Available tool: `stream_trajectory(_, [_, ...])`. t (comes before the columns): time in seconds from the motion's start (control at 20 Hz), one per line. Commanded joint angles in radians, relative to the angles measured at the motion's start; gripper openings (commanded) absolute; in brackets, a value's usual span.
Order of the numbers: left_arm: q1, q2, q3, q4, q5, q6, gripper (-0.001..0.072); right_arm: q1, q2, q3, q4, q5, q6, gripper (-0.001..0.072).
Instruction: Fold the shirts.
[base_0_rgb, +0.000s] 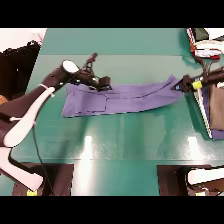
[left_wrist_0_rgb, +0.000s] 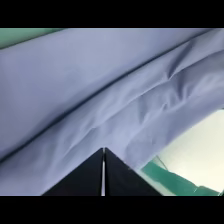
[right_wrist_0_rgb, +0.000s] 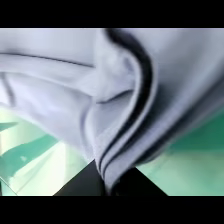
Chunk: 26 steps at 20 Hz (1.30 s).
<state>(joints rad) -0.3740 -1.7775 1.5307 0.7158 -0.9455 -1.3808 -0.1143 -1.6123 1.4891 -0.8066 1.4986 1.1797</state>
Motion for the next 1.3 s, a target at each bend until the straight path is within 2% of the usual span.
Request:
stream_trajectory(0.0, [-0.083, -0.134, 0.128, 0.019, 0.003, -0.057, 0.0027, 0.087, 0.104, 0.12, 0.005, 0.016, 0.063, 0.0015])
stream_trajectory(0.1, [-0.108, -0.181, 0.155, 0.021, 0.005, -0.091, 0.0027, 0.152, 0.122, 0.196, 0.018, 0.015, 0.089, 0.0015])
stream_trajectory(0.25, [-0.129, -0.203, 0.159, 0.02, 0.015, -0.09, 0.0027, 0.238, 0.122, 0.286, 0.108, -0.006, 0.096, 0.0014])
stream_trajectory(0.55, [-0.129, -0.203, 0.16, 0.031, -0.01, -0.085, 0.0028, 0.371, 0.122, 0.32, 0.106, -0.05, 0.087, 0.0015])
stream_trajectory(0.65, [-0.112, -0.199, 0.183, 0.041, -0.061, -0.085, 0.0027, 0.406, 0.122, 0.32, 0.106, -0.072, 0.063, 0.0015])
stream_trajectory(0.75, [-0.074, -0.199, 0.246, 0.051, -0.147, -0.078, 0.0027, 0.448, 0.122, 0.32, 0.107, -0.107, 0.056, 0.0015])
stream_trajectory(1.0, [0.115, -0.191, 0.527, 0.123, -0.464, -0.079, 0.0027, 0.612, 0.059, 0.321, 0.109, -0.224, 0.03, 0.0015])
stream_trajectory(1.25, [0.33, 0.003, 0.549, 0.38, -0.514, -0.079, 0.0028, 0.837, -0.129, 0.374, 0.108, -0.424, -0.023, 0.0016])
